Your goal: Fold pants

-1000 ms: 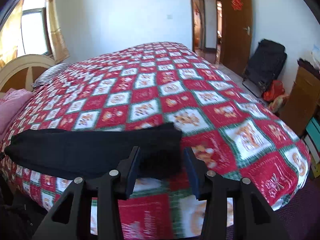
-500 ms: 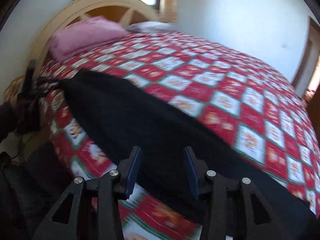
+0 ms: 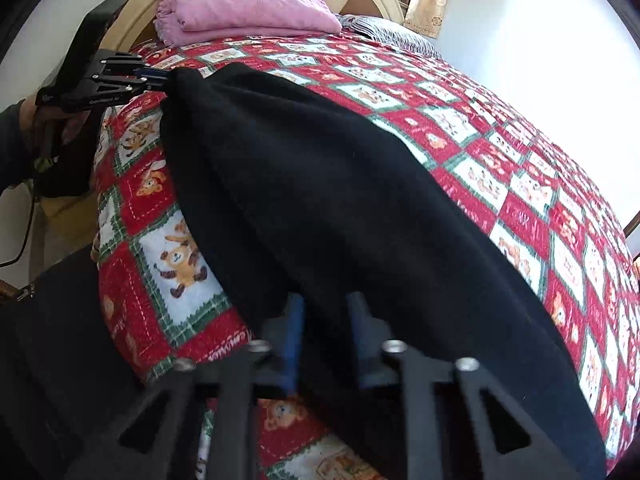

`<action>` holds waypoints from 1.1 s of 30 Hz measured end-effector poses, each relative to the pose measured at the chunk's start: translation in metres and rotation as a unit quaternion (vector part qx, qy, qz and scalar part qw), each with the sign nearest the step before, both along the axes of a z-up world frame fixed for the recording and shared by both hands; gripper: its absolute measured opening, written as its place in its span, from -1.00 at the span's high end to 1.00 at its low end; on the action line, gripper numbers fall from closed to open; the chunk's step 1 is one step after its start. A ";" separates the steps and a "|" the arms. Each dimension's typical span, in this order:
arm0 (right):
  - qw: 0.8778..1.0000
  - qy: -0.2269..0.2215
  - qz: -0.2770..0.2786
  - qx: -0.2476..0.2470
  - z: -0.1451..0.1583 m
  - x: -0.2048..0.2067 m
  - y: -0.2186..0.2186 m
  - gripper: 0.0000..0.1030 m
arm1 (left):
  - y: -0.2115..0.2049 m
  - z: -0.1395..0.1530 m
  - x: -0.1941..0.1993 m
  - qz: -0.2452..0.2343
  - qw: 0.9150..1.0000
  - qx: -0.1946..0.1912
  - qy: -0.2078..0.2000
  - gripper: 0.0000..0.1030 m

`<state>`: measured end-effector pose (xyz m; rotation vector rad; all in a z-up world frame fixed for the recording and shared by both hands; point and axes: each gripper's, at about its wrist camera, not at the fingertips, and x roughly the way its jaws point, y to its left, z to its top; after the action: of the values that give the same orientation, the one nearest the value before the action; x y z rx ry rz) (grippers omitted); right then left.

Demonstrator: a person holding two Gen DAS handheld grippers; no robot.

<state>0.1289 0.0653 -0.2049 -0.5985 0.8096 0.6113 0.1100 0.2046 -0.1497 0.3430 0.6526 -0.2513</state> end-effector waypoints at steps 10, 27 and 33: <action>1.000 0.001 0.022 0.003 0.016 -0.026 0.002 0.95 | 0.016 -0.011 -0.002 -0.010 1.000 -0.004 0.008 0.79; 0.998 0.054 0.020 0.008 -0.001 -0.022 -0.006 0.70 | 0.072 -0.002 -0.023 0.068 0.998 0.006 -0.001 0.70; 0.999 0.037 0.015 0.024 0.010 -0.019 0.000 0.64 | 0.043 0.027 0.000 0.058 0.996 -0.064 -0.032 0.19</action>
<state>0.1098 0.0650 -0.1944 -0.5468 0.8551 0.6815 0.1101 0.2477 -0.1230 0.1890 0.5871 -0.1693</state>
